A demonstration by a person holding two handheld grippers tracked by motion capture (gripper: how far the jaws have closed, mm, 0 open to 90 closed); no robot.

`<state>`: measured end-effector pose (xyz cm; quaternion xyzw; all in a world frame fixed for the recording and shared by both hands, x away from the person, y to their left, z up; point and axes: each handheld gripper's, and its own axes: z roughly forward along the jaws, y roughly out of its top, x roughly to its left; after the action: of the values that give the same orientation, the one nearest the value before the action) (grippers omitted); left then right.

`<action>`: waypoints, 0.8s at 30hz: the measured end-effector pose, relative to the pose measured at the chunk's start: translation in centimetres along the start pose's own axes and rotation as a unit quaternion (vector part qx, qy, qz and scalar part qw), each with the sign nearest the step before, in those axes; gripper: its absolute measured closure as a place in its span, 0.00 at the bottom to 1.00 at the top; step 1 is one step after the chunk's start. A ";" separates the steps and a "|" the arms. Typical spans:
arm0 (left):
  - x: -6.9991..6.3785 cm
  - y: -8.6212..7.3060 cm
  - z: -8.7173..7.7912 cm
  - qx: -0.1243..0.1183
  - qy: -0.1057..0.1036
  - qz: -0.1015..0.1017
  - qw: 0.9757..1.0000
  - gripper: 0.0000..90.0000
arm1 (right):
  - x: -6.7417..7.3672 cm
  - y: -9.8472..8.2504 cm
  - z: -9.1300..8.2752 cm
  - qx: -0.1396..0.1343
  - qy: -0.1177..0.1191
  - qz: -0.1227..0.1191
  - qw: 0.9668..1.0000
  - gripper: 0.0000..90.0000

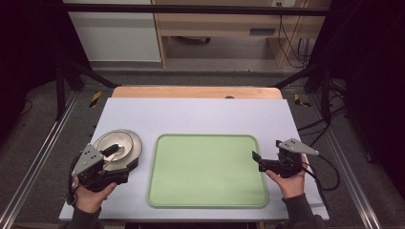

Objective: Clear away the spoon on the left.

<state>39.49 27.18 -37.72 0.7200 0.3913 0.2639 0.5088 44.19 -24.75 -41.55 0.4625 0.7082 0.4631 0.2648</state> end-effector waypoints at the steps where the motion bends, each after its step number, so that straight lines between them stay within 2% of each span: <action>1: 0.1 0.0 -0.1 0.002 0.001 0.003 1.000 0.17 | 0.0 0.0 0.0 0.000 0.000 0.002 1.000 0.02; 24: 2.7 -0.5 -2.0 0.011 0.033 -0.002 0.999 0.15 | 0.1 -0.1 0.1 0.005 0.002 0.000 1.000 0.02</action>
<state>39.24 30.59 -37.57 0.7155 0.4123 0.2820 0.4885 44.18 -24.63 -41.64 0.4627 0.7108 0.4610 0.2610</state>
